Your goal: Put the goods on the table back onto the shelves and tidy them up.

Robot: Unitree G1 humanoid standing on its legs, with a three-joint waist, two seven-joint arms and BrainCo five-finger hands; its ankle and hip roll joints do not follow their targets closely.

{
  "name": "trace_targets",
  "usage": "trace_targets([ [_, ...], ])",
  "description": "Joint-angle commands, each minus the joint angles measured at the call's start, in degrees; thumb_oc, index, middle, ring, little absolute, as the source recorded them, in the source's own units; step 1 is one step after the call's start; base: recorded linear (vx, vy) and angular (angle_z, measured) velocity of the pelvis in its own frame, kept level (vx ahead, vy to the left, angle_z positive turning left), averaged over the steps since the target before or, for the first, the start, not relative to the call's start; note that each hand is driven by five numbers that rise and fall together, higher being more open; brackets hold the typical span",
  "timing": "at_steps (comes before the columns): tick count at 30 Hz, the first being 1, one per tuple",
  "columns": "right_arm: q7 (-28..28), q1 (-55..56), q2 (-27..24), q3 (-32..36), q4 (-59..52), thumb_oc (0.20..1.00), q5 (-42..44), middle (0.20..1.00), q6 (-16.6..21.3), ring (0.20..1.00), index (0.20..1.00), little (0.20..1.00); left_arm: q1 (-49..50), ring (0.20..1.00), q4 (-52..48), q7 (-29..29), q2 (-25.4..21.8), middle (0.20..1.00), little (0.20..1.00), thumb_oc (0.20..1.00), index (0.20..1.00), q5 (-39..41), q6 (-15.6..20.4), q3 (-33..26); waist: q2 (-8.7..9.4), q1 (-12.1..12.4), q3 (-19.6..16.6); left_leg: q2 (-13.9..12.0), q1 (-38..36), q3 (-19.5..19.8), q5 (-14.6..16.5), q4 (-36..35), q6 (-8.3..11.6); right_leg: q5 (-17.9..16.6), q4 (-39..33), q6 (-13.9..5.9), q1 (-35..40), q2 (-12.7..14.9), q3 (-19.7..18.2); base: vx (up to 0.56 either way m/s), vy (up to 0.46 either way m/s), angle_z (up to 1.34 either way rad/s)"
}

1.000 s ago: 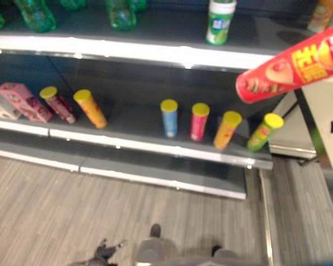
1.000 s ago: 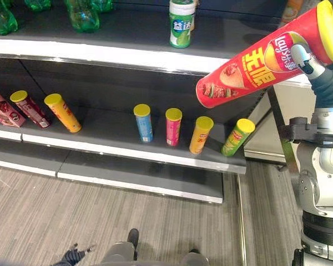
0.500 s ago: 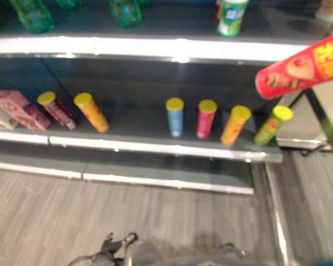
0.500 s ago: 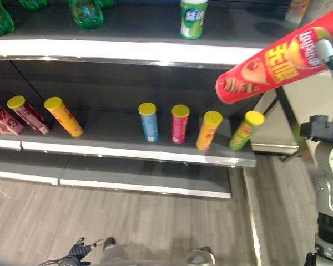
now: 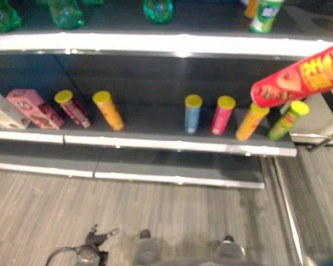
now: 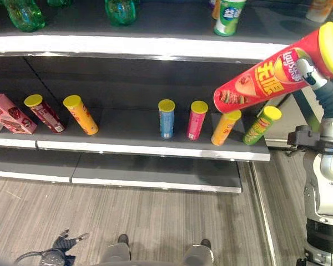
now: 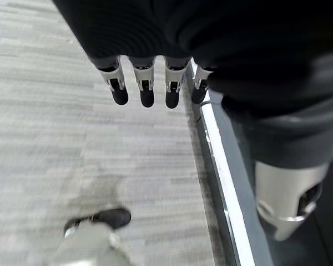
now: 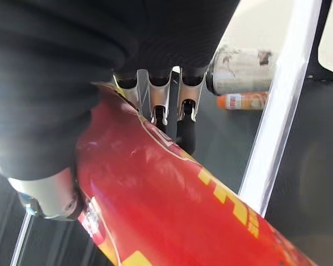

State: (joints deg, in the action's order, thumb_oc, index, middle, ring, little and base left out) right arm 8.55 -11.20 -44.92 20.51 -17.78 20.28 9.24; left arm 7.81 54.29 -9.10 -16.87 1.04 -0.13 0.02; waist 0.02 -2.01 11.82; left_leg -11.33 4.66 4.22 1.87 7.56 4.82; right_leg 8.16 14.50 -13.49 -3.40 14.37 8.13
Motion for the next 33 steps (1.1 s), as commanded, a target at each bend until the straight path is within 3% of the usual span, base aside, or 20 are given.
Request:
trace_targets([
  [1, -0.3, -4.9, -1.7, 2.2, -2.8, 0.200, 2.4, 0.200, 3.5, 0.200, 0.200, 0.200, 0.5, 1.000, -0.4, -0.4, -3.3, 1.000, 1.000, 1.000, 1.000, -1.3, 0.3, -0.6, 3.45, 0.5, -1.1, 5.0, -1.6, -0.6, 5.2, -0.7, 2.21, 1.8, -4.2, 6.73, 1.7, -8.2, -1.3, 0.07, -0.067, 0.20],
  [4, -1.0, -6.9, -2.7, 0.0, -1.7, 0.200, 4.5, 0.200, 3.7, 0.200, 0.200, 0.200, 0.5, 1.000, -1.2, -0.5, -1.7, 1.000, 1.000, 1.000, 1.000, -0.2, 0.6, -0.5, 4.11, 1.4, 0.2, 4.5, 1.4, -0.5, 5.4, 7.6, 3.90, 1.3, -11.2, 7.66, 7.2, -7.4, 1.8, 0.05, -0.022, 0.15],
  [9, -2.5, -7.2, -2.2, -1.9, -2.0, 0.200, 5.5, 0.200, 3.3, 0.200, 0.200, 0.200, 1.0, 1.000, -0.9, -1.0, -1.6, 1.000, 1.000, 1.000, 1.000, 0.0, 0.3, -0.8, 3.52, 1.3, -0.3, 0.8, 1.1, 0.0, 3.1, 3.8, 5.11, -0.2, -14.4, 6.11, 9.0, -6.6, 2.6, 0.02, 0.119, 0.25],
  [12, -3.0, -7.1, -3.0, -2.9, -2.0, 0.200, 6.0, 0.200, 3.1, 0.200, 0.200, 0.200, 1.1, 1.000, 0.6, -1.7, -1.7, 1.000, 1.000, 1.000, 1.000, -0.1, 0.3, -1.4, 2.95, 0.7, -1.3, -4.3, 0.7, 1.8, -0.2, -2.2, 5.75, -0.2, -13.6, 4.34, 7.8, -4.0, 1.7, 0.01, 0.348, 0.00],
  [14, -3.2, -6.3, -4.0, -3.3, -1.6, 0.200, 5.8, 0.200, 3.0, 0.200, 0.200, 0.200, 1.2, 1.000, 1.0, -2.1, -1.8, 1.000, 1.000, 1.000, 1.000, -0.4, 0.5, -1.5, 2.74, 0.0, -1.6, -8.0, 0.6, 2.3, -2.6, -4.3, 6.24, -0.8, -13.4, 2.74, 7.3, -1.3, 1.4, 0.01, 0.570, 0.02],
  [15, -2.7, -4.9, -4.6, -2.4, -1.3, 0.200, 5.0, 0.200, 2.8, 0.200, 0.200, 0.200, 1.3, 1.000, 0.6, -2.5, -2.3, 1.000, 1.000, 1.000, 1.000, -0.7, 0.4, -1.4, 2.32, -0.6, -1.9, -11.0, 1.2, 3.0, -5.1, -6.0, 7.10, -1.4, -13.3, 0.97, 6.9, 1.4, 1.0, 0.02, 0.531, 0.06],
  [17, -2.5, -3.5, -4.5, -1.3, -1.6, 0.200, 4.8, 0.200, 2.6, 0.200, 0.200, 0.200, 1.3, 1.000, 0.1, -2.4, -2.8, 1.000, 1.000, 1.000, 1.000, -0.8, 0.4, -1.1, 1.91, -0.9, -2.3, -11.8, 1.2, 4.1, -5.7, -6.9, 7.60, -1.8, -13.0, 0.21, 6.6, 2.6, 0.6, 0.03, 0.612, 0.10],
  [18, -2.0, -2.1, -3.3, 0.0, -1.7, 0.200, 3.4, 0.200, 2.1, 0.200, 0.200, 0.200, 1.0, 1.000, -0.8, -2.2, -3.9, 1.000, 1.000, 1.000, 1.000, -2.0, 0.7, 0.3, 0.85, -1.1, -2.7, -11.5, 1.6, 7.1, -4.2, -5.8, 8.72, -3.1, -13.0, -1.47, 6.6, 5.7, -0.3, 0.02, 0.645, 0.28],
  [20, -2.0, -1.2, -2.6, 1.0, -2.1, 0.200, 2.4, 0.200, 1.4, 0.200, 0.200, 0.200, 0.6, 1.000, -1.0, -1.9, -4.3, 1.000, 1.000, 1.000, 1.000, -2.9, 0.7, 0.8, 0.26, -1.6, -3.2, -10.7, 1.7, 7.3, -2.2, -4.8, 9.71, -4.6, -13.4, -1.51, 6.9, 7.1, 0.0, 0.02, 0.533, 0.08],
  [21, -1.7, -0.9, -2.2, 1.5, -1.6, 0.200, 1.9, 0.200, 1.4, 0.200, 0.200, 0.200, 0.0, 1.000, -1.0, -1.4, -4.7, 1.000, 1.000, 1.000, 1.000, -3.6, 0.9, 1.5, -0.36, -2.5, -3.5, -9.8, 0.5, 7.2, 0.3, -5.1, 10.18, -7.3, -13.4, -1.51, 6.1, 8.7, -0.6, -0.04, 0.576, -0.10],
  [23, -1.9, -0.6, 0.4, 0.7, -1.6, 0.200, 0.3, 0.200, 0.0, 0.200, 0.200, 0.200, -0.2, 1.000, -2.0, -1.3, -6.3, 1.000, 1.000, 1.000, 1.000, -4.6, 0.3, 1.7, 1.37, -2.4, -3.0, -6.3, 0.2, 5.0, 3.7, -2.1, 8.60, -16.8, -13.5, -1.51, 2.9, 11.5, -2.0, -0.09, 0.466, -0.08],
  [24, -1.9, -1.2, 0.8, -0.6, -1.4, 0.200, -0.5, 0.200, 0.5, 0.200, 0.200, 0.200, -0.2, 1.000, -2.4, -1.2, -6.7, 1.000, 1.000, 1.000, 1.000, -4.3, 0.3, 1.4, 1.61, -1.7, -2.6, -5.1, 0.0, 2.9, 4.7, -1.3, 7.41, -17.8, -13.1, -1.51, 1.2, 12.3, -0.5, -0.10, 0.423, -0.38],
  [26, -2.4, -1.4, 1.9, -1.4, -1.6, 0.200, 0.3, 0.200, 0.2, 0.200, 0.200, 0.200, 0.4, 1.000, -3.0, -1.0, -7.4, 1.000, 1.000, 1.000, 1.000, -4.3, 0.1, 0.0, 1.22, -1.4, -2.0, -3.7, 0.0, -0.1, 4.7, -1.1, 6.05, -14.2, -10.9, -0.77, 0.6, 11.2, 2.5, -0.13, 0.433, -0.91],
  [27, -2.7, -1.5, 2.0, -1.4, -1.3, 0.200, 0.8, 0.200, 0.5, 0.200, 0.200, 0.200, 0.3, 1.000, -2.3, -0.6, -7.5, 1.000, 1.000, 1.000, 1.000, -4.8, 0.1, -0.3, 1.17, -1.5, -1.6, -2.7, 0.2, -0.7, 4.6, -0.8, 5.41, -12.0, -9.2, -0.16, 0.8, 8.6, 1.6, -0.13, 0.484, -0.88],
  [28, -3.7, -1.4, 1.5, -1.5, -1.3, 0.200, 1.1, 0.200, 0.2, 0.200, 0.200, 0.200, 0.3, 1.000, -0.6, -0.2, -7.6, 1.000, 1.000, 1.000, 1.000, -5.7, -0.2, -1.0, 0.92, -1.1, -1.5, -1.4, 0.1, -1.2, 4.1, -1.6, 4.36, -6.9, -7.1, 0.96, 0.9, 4.2, 0.2, -0.10, 0.419, -0.29],
  [29, -4.0, -1.7, 1.3, -2.0, -1.3, 0.200, 1.5, 0.200, 0.4, 0.200, 0.200, 0.200, 0.3, 1.000, 0.7, -0.2, -7.3, 1.000, 1.000, 1.000, 1.000, -5.8, -0.3, -1.3, 0.98, -0.8, -1.6, -0.5, 0.0, -1.6, 3.7, -2.1, 3.81, -4.9, -6.5, 1.94, 0.9, 2.0, 0.6, -0.06, 0.269, -0.19],
  [30, -4.0, -1.7, 1.2, -2.0, -1.3, 0.200, 1.5, 0.200, 0.5, 0.200, 0.200, 0.200, 0.3, 1.000, 0.7, -0.2, -7.3, 1.000, 1.000, 1.000, 1.000, -5.8, -0.3, -1.3, 1.00, -0.9, -1.7, -0.5, 0.2, -1.6, 3.4, -2.2, 3.78, -5.1, -6.6, 1.96, 0.7, 2.0, 0.6, -0.04, 0.149, -0.13],
  [32, -4.2, -2.3, -0.1, -3.4, -0.4, 0.200, 1.8, 0.200, 0.9, 0.200, 0.200, 0.200, -0.3, 1.000, 2.9, -0.3, -6.5, 1.000, 1.000, 1.000, 1.000, -4.9, -0.6, -1.5, 1.42, -1.3, -1.3, 0.9, -0.4, -1.9, 2.7, -3.9, 2.86, -2.6, -5.6, 3.25, -2.1, -4.0, -1.4, -0.03, 0.109, -0.14],
  [33, -2.4, -0.6, -0.2, -1.9, 1.9, 0.200, 2.7, 0.200, 2.5, 0.200, 0.200, 0.200, 0.8, 1.000, 4.4, 0.7, -5.7, 1.000, 1.000, 1.000, 1.000, -7.6, -3.5, -1.0, 2.29, -1.7, -1.1, 1.6, -0.7, -2.8, 3.5, -3.8, 2.62, -1.0, -7.4, 4.29, -1.6, -6.2, -1.6, -0.01, 0.037, 0.05],
])
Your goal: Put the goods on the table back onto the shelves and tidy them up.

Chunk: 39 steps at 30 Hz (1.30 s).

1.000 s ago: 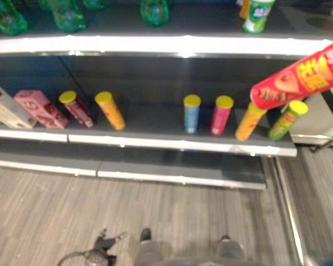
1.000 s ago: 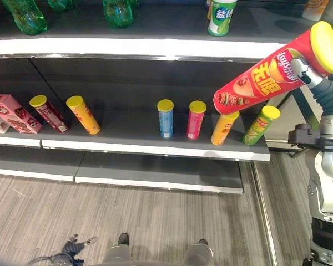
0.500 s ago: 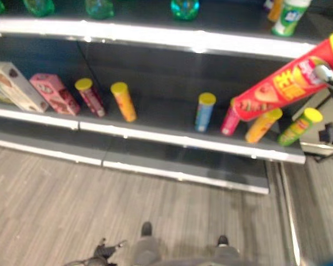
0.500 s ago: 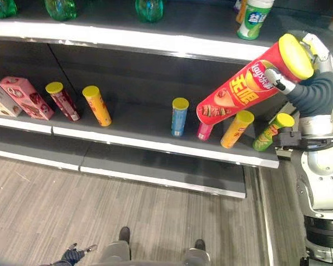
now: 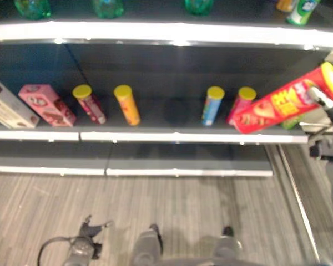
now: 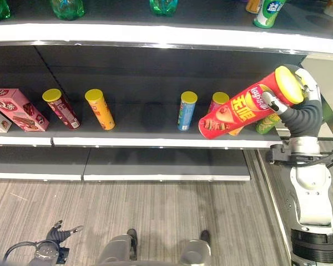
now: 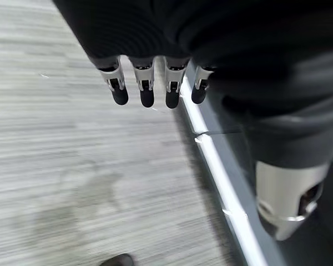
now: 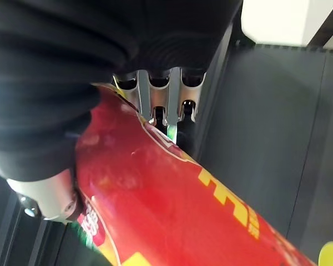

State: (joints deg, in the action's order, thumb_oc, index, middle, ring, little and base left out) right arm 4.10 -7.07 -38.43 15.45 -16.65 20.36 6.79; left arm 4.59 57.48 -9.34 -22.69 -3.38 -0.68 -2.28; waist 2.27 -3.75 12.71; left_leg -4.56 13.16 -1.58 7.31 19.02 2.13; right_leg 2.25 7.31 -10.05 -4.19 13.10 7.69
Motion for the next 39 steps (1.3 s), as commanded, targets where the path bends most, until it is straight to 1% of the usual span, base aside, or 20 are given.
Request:
trace_targets([
  [1, -1.3, -7.5, -8.8, -0.3, -2.0, 0.200, 2.5, 0.200, 4.0, 0.200, 0.200, 0.200, 2.2, 1.000, 0.0, -0.7, -0.1, 1.000, 1.000, 1.000, 1.000, -1.8, -0.2, 1.2, 1.70, 0.3, -1.3, -3.0, -8.0, 4.8, -2.0, -14.1, 5.42, 3.8, -3.4, 1.50, 0.9, -6.1, -4.2, 0.03, -0.008, 0.37],
  [3, -1.1, -7.8, -7.9, -1.2, -2.2, 0.200, 3.8, 0.200, 4.0, 0.200, 0.200, 0.200, 2.1, 1.000, 0.6, -1.1, 0.6, 1.000, 1.000, 1.000, 1.000, -0.7, 0.2, 0.7, 1.98, 0.5, -1.2, -3.0, -8.5, 4.4, -1.9, -14.0, 5.60, 2.9, -4.9, 1.58, 1.9, -5.7, -3.9, 0.04, -0.010, 0.35],
  [4, -1.6, -8.5, -7.1, -3.1, -1.8, 0.200, 4.6, 0.200, 4.8, 0.200, 0.200, 0.200, 2.3, 1.000, 0.5, -1.2, 1.3, 1.000, 1.000, 1.000, 1.000, 0.3, 0.3, 0.6, 2.05, 0.9, -1.3, -3.2, -8.8, 4.2, -2.1, -14.1, 5.76, 2.5, -6.2, 1.73, 2.9, -5.2, -2.7, 0.05, -0.035, 0.00],
  [5, -2.3, -9.4, -7.3, -5.5, -1.3, 0.200, 4.2, 0.200, 4.2, 0.200, 0.200, 0.200, 2.3, 1.000, 0.5, -1.1, 2.0, 1.000, 1.000, 1.000, 1.000, 0.8, 0.5, 0.6, 2.10, 1.1, -1.2, -3.3, -9.0, 4.3, -2.3, -14.1, 5.79, 2.4, -7.3, 1.87, 3.8, -5.4, -1.9, 0.05, -0.036, -0.04],
  [6, -2.3, -9.4, -7.3, -5.5, -1.3, 0.200, 4.2, 0.200, 4.2, 0.200, 0.200, 0.200, 2.3, 1.000, 0.5, -1.1, 2.0, 1.000, 1.000, 1.000, 1.000, 0.8, 0.5, 0.6, 2.10, 1.1, -1.2, -3.3, -9.0, 4.3, -2.3, -14.1, 5.79, 2.4, -7.3, 1.87, 3.8, -5.4, -1.9, 0.09, -0.034, 0.10],
  [7, -5.2, -9.4, -7.5, -10.2, -1.3, 0.200, 2.7, 0.200, 2.5, 0.200, 0.200, 0.200, 2.6, 1.000, 0.6, -0.7, 3.2, 1.000, 1.000, 1.000, 1.000, 0.2, 0.5, 1.5, 1.94, 1.3, -1.2, -3.8, -9.3, 4.6, -2.6, -14.3, 5.94, 2.0, -8.8, 1.72, 5.2, -5.3, -0.6, 0.07, -0.008, 0.08],
  [10, -7.2, -8.9, -6.2, -15.7, 0.6, 0.200, -0.2, 0.200, 1.0, 0.200, 0.200, 0.200, 2.6, 1.000, 1.2, -1.2, 3.8, 1.000, 1.000, 1.000, 1.000, 0.2, 0.1, 1.4, 1.71, 1.8, -1.2, -3.7, -9.7, 5.0, -2.8, -14.6, 5.72, 1.8, -9.2, 1.38, 6.2, -4.7, 0.0, 0.06, 0.018, 0.24],
  [11, -7.2, -9.0, -6.2, -15.8, 0.7, 0.200, -0.2, 0.200, 1.0, 0.200, 0.200, 0.200, 2.6, 1.000, 1.2, -1.2, 3.8, 1.000, 1.000, 1.000, 1.000, 0.2, 0.1, 1.4, 1.71, 1.8, -1.2, -3.7, -9.7, 5.0, -2.8, -14.6, 5.72, 1.8, -9.2, 1.38, 6.2, -4.7, 0.0, 0.03, 0.026, 0.17],
  [12, -8.0, -9.2, -6.0, -17.6, 1.1, 0.200, -2.4, 0.200, 0.5, 0.200, 0.200, 0.200, 2.6, 1.000, 1.5, -1.3, 3.7, 1.000, 1.000, 1.000, 1.000, -0.5, -0.1, 1.4, 1.60, 2.0, -1.2, -3.6, -9.7, 5.1, -2.8, -14.8, 5.65, 1.8, -9.1, 1.25, 6.3, -4.5, 0.2, 0.05, 0.038, 0.14],
  [14, -8.0, -10.6, -4.3, -21.9, 2.3, 0.200, -5.7, 0.200, -0.1, 0.200, 0.200, 0.200, 2.6, 1.000, 2.5, -2.0, 3.6, 1.000, 1.000, 1.000, 1.000, -1.1, -0.4, 1.9, 1.32, 2.7, -0.8, -3.4, -9.0, 5.6, -2.9, -14.7, 5.45, 1.9, -8.4, 1.02, 5.9, -3.8, 0.4, 0.05, 0.043, 0.11],
  [17, -7.7, -12.3, -3.3, -24.6, 3.7, 0.200, -8.4, 0.200, -0.5, 0.200, 0.200, 0.200, 2.4, 1.000, 3.0, -2.4, 3.7, 1.000, 1.000, 1.000, 1.000, -1.4, -0.7, 2.2, 1.11, 3.1, -0.6, -3.1, -8.2, 6.1, -2.9, -14.5, 5.25, 2.1, -7.9, 0.84, 5.5, -3.2, 0.8, 0.01, 0.017, 0.09],
  [19, -7.2, -13.6, -1.6, -27.1, 5.0, 0.200, -10.7, 0.200, -0.5, 0.200, 0.200, 0.200, 2.4, 1.000, 3.4, -2.8, 3.8, 1.000, 1.000, 1.000, 1.000, -1.8, -0.8, 2.9, 0.82, 3.8, 0.0, -2.5, -7.0, 6.8, -2.9, -14.0, 5.04, 2.4, -7.3, 0.70, 5.1, -2.5, 1.2, 0.00, 0.018, 0.23],
  [21, -4.9, -17.5, 0.4, -30.5, 8.1, 0.200, -16.1, 0.200, -1.2, 0.200, 0.200, 0.200, 2.0, 1.000, 3.1, -4.0, 3.8, 1.000, 1.000, 1.000, 1.000, -1.8, -0.9, 3.9, 0.16, 5.2, 1.3, -1.5, -5.1, 8.4, -3.0, -13.4, 4.62, 2.8, -5.9, 0.61, 4.1, -1.5, 2.2, -0.03, 0.016, 0.27],
  [22, -4.9, -17.7, 0.4, -30.6, 8.2, 0.200, -16.1, 0.200, -1.2, 0.200, 0.200, 0.200, 2.0, 1.000, 3.1, -4.0, 3.8, 1.000, 1.000, 1.000, 1.000, -1.8, -0.9, 3.9, 0.17, 5.1, 1.3, -1.5, -5.0, 8.5, -3.0, -13.3, 4.61, 2.8, -5.8, 0.60, 4.0, -1.4, 2.3, -0.05, 0.007, 0.35],
  [24, -1.9, -20.3, 2.3, -31.5, 11.3, 0.200, -19.3, 0.200, -1.6, 0.200, 0.200, 0.200, 2.2, 1.000, 2.4, -4.9, 4.0, 1.000, 1.000, 1.000, 1.000, -0.7, -0.9, 4.8, -0.70, 6.6, 2.5, -0.6, -3.2, 9.9, -3.1, -12.4, 4.38, 3.1, -4.6, 0.59, 3.1, -0.6, 3.1, -0.05, 0.011, 0.41],
  [32, 13.0, -30.3, 8.1, -29.1, 20.9, 0.200, -28.4, 0.200, -3.2, 0.200, 0.200, 0.200, 1.7, 1.000, 2.2, -8.5, 4.3, 1.000, 1.000, 1.000, 1.000, 2.3, -0.7, 7.7, -4.33, 11.3, 7.0, 1.9, 2.9, 14.5, -3.9, -10.0, 4.02, 4.5, -0.9, 0.84, -0.4, 1.3, 6.6, -0.04, -0.009, 0.41],
  [33, 15.9, -33.7, 8.1, -28.3, 23.7, 0.200, -29.7, 0.200, -3.7, 0.200, 0.200, 0.200, 1.1, 1.000, 1.9, -9.3, 3.8, 1.000, 1.000, 1.000, 1.000, 2.8, -0.6, 8.6, -5.25, 12.3, 8.1, 2.3, 4.0, 15.0, -4.4, -10.1, 4.03, 4.5, -0.3, 0.81, -1.6, 1.6, 7.0, -0.04, 0.000, 0.24],
  [35, 17.5, -35.5, 7.8, -27.8, 25.4, 0.200, -29.9, 0.200, -4.0, 0.200, 0.200, 0.200, 0.7, 1.000, 1.6, -9.6, 3.7, 1.000, 1.000, 1.000, 1.000, 3.1, -0.4, 9.2, -5.65, 12.8, 8.7, 2.5, 4.5, 15.3, -4.6, -10.2, 4.02, 4.6, 0.0, 0.82, -2.1, 1.7, 7.1, -0.02, 0.004, 0.22],
  [38, 21.4, -40.4, 5.6, -26.4, 29.6, 0.200, -30.7, 0.200, -4.6, 0.200, 0.200, 0.200, -0.7, 1.000, 1.2, -10.5, 3.1, 1.000, 1.000, 1.000, 1.000, 4.2, 0.1, 10.7, -6.73, 13.7, 10.0, 2.9, 5.9, 16.0, -5.6, -10.7, 4.24, 4.8, 0.7, 0.88, -3.5, 2.1, 7.6, -0.02, -0.008, 0.18],
  [39, 24.1, -42.2, 3.9, -25.4, 31.5, 0.200, -32.0, 0.200, -5.1, 0.200, 0.200, 0.200, -1.3, 1.000, 0.7, -11.0, 3.2, 1.000, 1.000, 1.000, 1.000, 4.7, 0.7, 11.8, -7.44, 14.3, 10.8, 3.0, 6.8, 16.3, -6.1, -11.3, 4.46, 4.9, 1.0, 0.75, -4.4, 2.4, 8.0, 0.00, -0.009, 0.35],
])
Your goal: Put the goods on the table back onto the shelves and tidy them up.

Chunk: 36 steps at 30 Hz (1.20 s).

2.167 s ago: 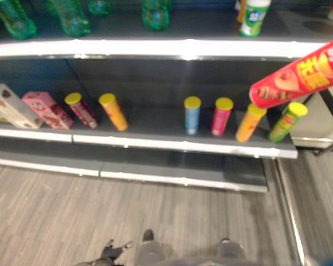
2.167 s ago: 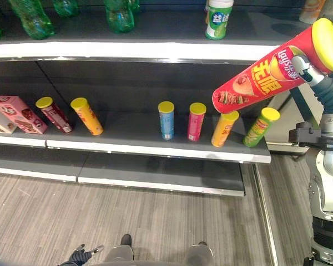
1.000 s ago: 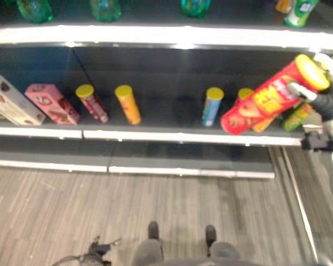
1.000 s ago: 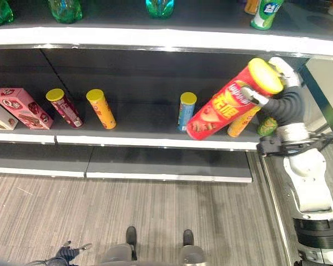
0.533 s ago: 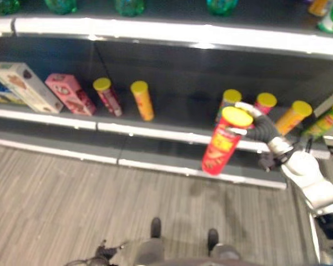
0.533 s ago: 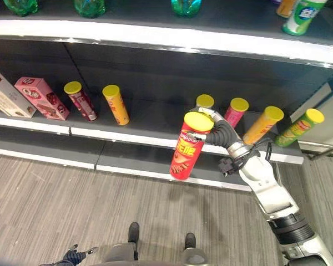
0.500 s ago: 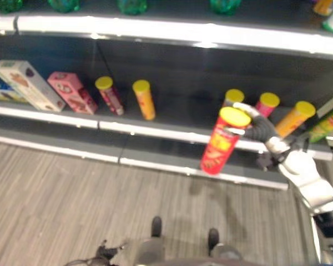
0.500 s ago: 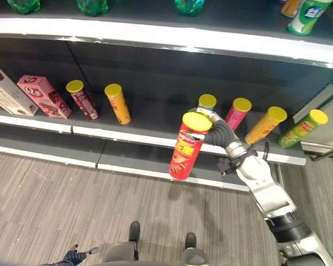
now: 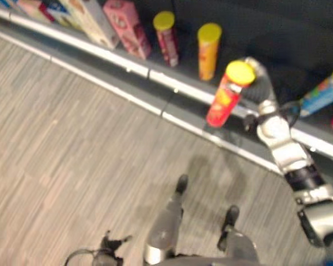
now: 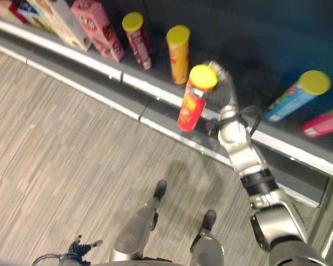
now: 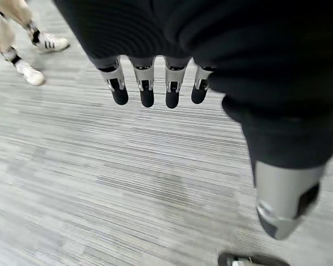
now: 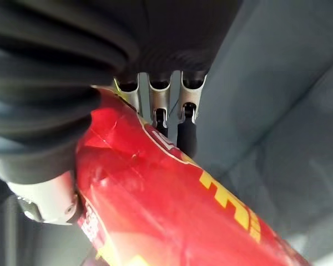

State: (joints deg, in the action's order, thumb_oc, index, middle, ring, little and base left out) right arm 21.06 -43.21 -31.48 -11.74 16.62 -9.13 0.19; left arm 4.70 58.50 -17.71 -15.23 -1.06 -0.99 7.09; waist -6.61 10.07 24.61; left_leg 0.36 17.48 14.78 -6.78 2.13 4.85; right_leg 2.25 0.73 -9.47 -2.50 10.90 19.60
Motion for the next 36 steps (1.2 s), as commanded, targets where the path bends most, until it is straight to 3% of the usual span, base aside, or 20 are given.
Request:
trace_targets([
  [1, 8.1, -7.0, -4.1, 2.1, -0.9, 0.200, -3.2, 0.200, 1.2, 0.200, 0.200, 0.200, -1.9, 1.000, -0.4, -2.8, -4.3, 1.000, 1.000, 1.000, 1.000, 2.5, 1.1, 2.7, 1.27, 0.6, -0.8, -2.0, 2.6, 0.0, 8.2, 5.5, 1.80, 5.3, 7.8, 0.21, -6.3, 4.6, -4.0, 0.00, -0.016, 0.33],
  [15, 20.2, -10.9, -12.6, 2.6, 6.1, 0.200, -14.1, 0.200, -3.5, 0.200, 0.200, 0.200, -4.6, 1.000, -3.3, -5.3, -2.7, 1.000, 1.000, 1.000, 1.000, 0.6, 2.6, 6.8, -0.56, 0.1, 2.3, -1.4, 5.6, -1.0, 6.9, 3.6, 1.87, 4.4, 7.4, -0.39, -10.3, 5.0, -5.1, -0.01, -0.002, 0.03],
  [23, 22.5, -14.8, -15.7, 1.3, 10.1, 0.200, -12.7, 0.200, -4.2, 0.200, 0.200, 0.200, -4.7, 1.000, -6.9, -5.1, -3.3, 1.000, 1.000, 1.000, 1.000, 0.9, 3.4, 8.0, -1.54, 0.3, 2.5, -1.2, 7.1, -1.1, 6.0, 2.8, 1.83, 3.2, 6.1, -0.86, -11.8, 4.9, -5.3, -0.01, 0.005, -0.01],
  [30, 23.5, -16.0, -15.3, 0.8, 11.9, 0.200, -10.8, 0.200, -4.3, 0.200, 0.200, 0.200, -4.7, 1.000, -11.3, -5.2, -3.2, 1.000, 1.000, 1.000, 1.000, 0.6, 3.5, 9.7, -1.97, 0.3, 2.6, -1.1, 7.1, -1.2, 6.1, 2.4, 1.72, 3.1, 5.6, -1.05, -12.0, 4.8, -5.4, 0.00, 0.000, 0.00],
  [36, 25.8, -16.4, -11.6, 1.5, 12.2, 0.200, -8.0, 0.200, -4.4, 0.200, 0.200, 0.200, -8.3, 1.000, -9.7, -6.7, -1.2, 1.000, 1.000, 1.000, 1.000, 0.6, 2.4, 11.7, -1.39, -0.2, 2.3, -1.2, 7.1, -0.9, 6.4, 2.4, 1.62, 3.0, 4.7, -1.03, -11.6, 4.6, -5.6, 0.00, 0.000, 0.00],
])
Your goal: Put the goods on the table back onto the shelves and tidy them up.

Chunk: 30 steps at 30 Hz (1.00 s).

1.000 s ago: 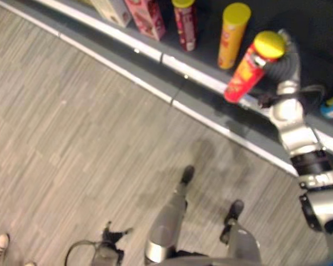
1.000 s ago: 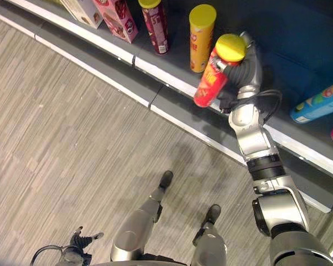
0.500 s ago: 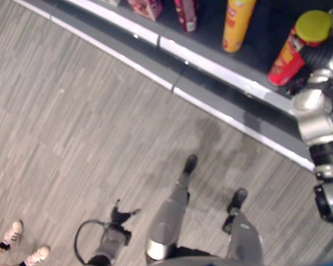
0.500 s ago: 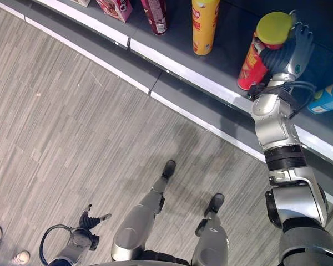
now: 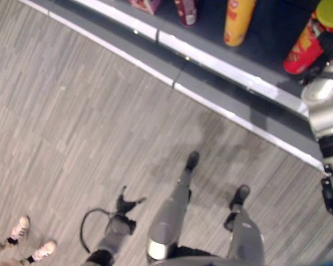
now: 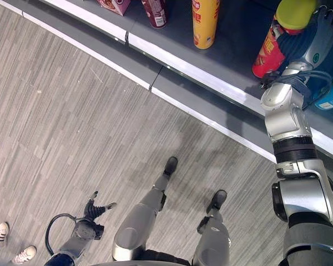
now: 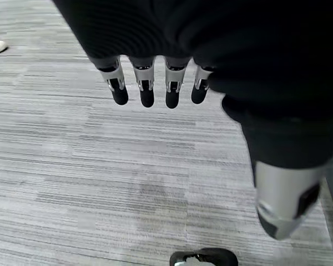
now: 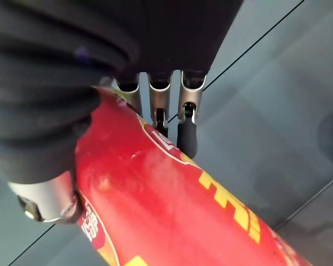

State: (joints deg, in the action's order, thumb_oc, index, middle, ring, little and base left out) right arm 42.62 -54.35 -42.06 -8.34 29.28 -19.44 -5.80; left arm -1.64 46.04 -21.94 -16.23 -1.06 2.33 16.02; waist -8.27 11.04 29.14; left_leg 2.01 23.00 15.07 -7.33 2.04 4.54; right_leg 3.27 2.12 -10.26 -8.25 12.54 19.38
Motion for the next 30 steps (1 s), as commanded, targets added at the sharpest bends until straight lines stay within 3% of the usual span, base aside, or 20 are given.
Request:
trace_targets([
  [1, 4.2, -5.2, -1.0, -1.9, -0.5, 0.200, 2.3, 0.200, 1.5, 0.200, 0.200, 0.200, -2.0, 1.000, 2.7, -2.5, -0.2, 1.000, 1.000, 1.000, 1.000, 0.6, -0.9, 2.7, 0.28, -1.1, -2.2, -2.8, 1.6, -1.2, 6.9, 2.5, 1.93, 2.0, 3.3, -0.24, -5.9, 2.9, -5.4, 0.00, 0.000, 0.00],
  [10, 7.1, -3.9, 6.1, -0.1, -1.4, 0.200, 6.6, 0.200, 2.7, 0.200, 0.200, 0.200, -6.0, 1.000, 10.7, -4.3, 2.2, 1.000, 1.000, 1.000, 1.000, 1.8, -1.9, 3.0, 1.48, -2.3, -1.9, -2.9, 1.8, -1.3, 6.7, 2.3, 1.83, 1.5, 2.9, -0.09, -6.1, 2.7, -5.8, 0.00, 0.000, 0.00],
  [13, 7.1, -3.9, 6.1, -0.1, -1.4, 0.200, 6.6, 0.200, 2.7, 0.200, 0.200, 0.200, -6.0, 1.000, 10.7, -4.3, 2.2, 1.000, 1.000, 1.000, 1.000, 1.8, -1.9, 3.0, 1.48, -2.3, -2.0, -2.9, 1.8, -1.3, 6.7, 2.3, 1.83, 1.5, 2.9, -0.09, -6.1, 2.8, -5.8, 0.00, 0.000, 0.00],
  [15, 6.4, -3.9, 8.1, -1.2, 0.1, 0.200, 6.7, 0.200, 2.6, 0.200, 0.200, 0.200, -7.5, 1.000, 15.2, -4.4, 2.8, 1.000, 1.000, 1.000, 1.000, 2.0, -2.2, 1.9, 2.32, -2.7, -2.0, -3.0, 1.7, -1.5, 7.0, 2.6, 1.97, 1.7, 3.0, -0.02, -6.1, 2.7, -6.0, 0.00, 0.000, 0.00],
  [30, 4.7, -6.6, 8.1, -5.6, 3.8, 0.200, 6.3, 0.200, 2.9, 0.200, 0.200, 0.200, -8.8, 1.000, 20.1, -4.9, 2.3, 1.000, 1.000, 1.000, 1.000, 2.8, -2.4, 0.1, 3.52, -3.6, -2.4, -3.2, 2.2, -2.0, 6.3, 1.9, 2.09, 1.0, 3.1, -0.16, -7.2, 2.6, -6.2, 0.00, 0.000, 0.00],
])
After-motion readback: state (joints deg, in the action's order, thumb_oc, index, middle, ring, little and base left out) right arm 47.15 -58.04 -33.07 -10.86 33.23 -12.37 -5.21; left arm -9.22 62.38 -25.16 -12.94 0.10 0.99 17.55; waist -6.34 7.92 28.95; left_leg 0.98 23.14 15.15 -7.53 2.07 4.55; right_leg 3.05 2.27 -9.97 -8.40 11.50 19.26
